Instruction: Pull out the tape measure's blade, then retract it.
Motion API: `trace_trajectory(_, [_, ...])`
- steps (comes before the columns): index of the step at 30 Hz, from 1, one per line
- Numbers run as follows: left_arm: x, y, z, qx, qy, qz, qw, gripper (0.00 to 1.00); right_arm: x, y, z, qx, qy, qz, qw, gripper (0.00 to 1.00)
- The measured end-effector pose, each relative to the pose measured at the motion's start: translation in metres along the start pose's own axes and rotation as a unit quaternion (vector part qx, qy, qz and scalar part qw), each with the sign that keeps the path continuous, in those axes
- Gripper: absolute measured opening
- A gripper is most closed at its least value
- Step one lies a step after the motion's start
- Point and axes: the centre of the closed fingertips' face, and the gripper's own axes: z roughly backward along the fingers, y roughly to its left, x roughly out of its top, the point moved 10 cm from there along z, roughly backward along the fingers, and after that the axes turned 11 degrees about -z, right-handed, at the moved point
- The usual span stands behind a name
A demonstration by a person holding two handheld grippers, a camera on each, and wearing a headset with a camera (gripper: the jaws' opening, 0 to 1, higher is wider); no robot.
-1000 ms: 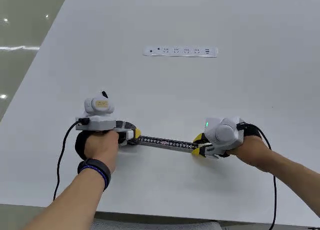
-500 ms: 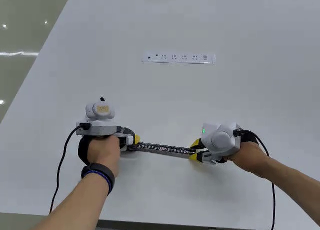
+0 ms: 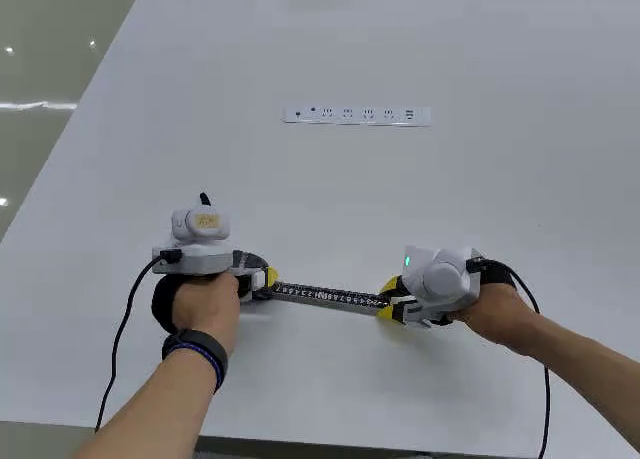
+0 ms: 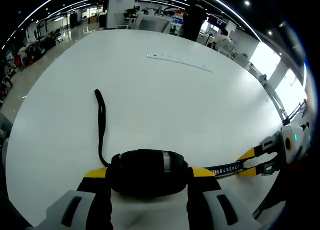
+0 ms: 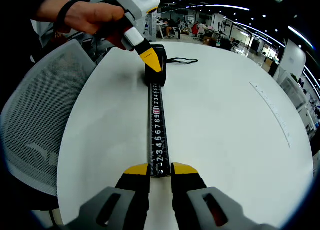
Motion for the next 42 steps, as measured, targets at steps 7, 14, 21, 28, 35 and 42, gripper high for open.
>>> trace_trajectory(7, [-0.003,0.001,0.001,0.0,-0.013,-0.003,0.9999,0.57,0.001,-0.001,-0.001,-0.001,-0.007,-0.002,1.0,0.15])
trace_trajectory(14, [-0.004,0.001,0.001,0.001,-0.014,-0.004,0.9999,0.57,0.007,0.001,-0.006,0.001,-0.012,0.002,0.9999,0.15])
trace_trajectory(21, [-0.004,0.004,0.001,-0.005,-0.016,0.005,0.9998,0.57,0.019,0.002,-0.014,0.005,-0.014,0.012,0.9998,0.15])
trace_trajectory(28, [-0.005,0.003,0.002,-0.01,-0.018,0.011,0.9997,0.57,0.03,0.006,-0.02,0.009,-0.029,0.015,0.9994,0.15])
trace_trajectory(35, [-0.005,0.003,0.002,-0.012,-0.018,0.017,0.9996,0.57,0.036,0.006,-0.025,0.01,-0.026,0.023,0.9994,0.15])
trace_trajectory(42, [-0.006,0.003,0.003,-0.015,-0.018,0.019,0.9995,0.57,0.04,0.008,-0.029,0.012,-0.028,0.024,0.9992,0.14])
